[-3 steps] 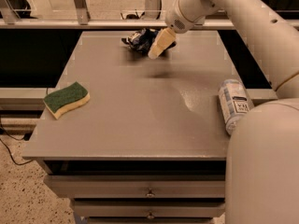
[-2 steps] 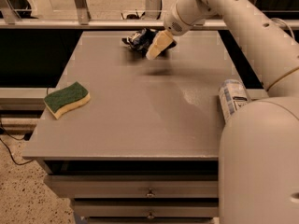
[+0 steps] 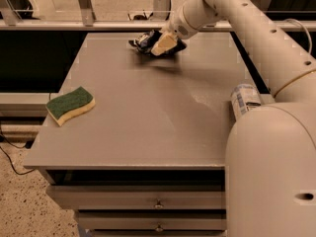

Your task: Move blue chip bag near blue plastic bottle

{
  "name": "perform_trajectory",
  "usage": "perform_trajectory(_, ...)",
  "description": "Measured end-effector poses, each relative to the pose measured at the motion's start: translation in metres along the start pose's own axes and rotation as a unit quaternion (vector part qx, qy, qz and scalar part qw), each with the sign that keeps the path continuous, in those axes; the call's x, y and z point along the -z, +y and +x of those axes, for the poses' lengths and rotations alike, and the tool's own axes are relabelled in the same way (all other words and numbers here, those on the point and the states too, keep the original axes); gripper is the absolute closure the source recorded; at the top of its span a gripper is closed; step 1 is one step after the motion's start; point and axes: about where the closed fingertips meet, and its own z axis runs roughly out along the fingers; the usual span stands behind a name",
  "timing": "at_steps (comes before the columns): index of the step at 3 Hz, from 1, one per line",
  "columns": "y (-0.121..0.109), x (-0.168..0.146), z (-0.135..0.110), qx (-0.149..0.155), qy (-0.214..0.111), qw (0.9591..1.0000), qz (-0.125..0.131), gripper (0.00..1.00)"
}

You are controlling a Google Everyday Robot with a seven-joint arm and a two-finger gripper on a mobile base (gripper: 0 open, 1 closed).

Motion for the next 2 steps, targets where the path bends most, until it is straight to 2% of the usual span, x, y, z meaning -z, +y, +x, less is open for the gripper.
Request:
perform_trajectory(1,-0.004,0.004,-0.007,0.008,-0.012,0.9999,0.007,0.62)
perform_trajectory(2,-0.001,0.022,-0.021,0.044,-0.014,0.9988,0.012,0.86)
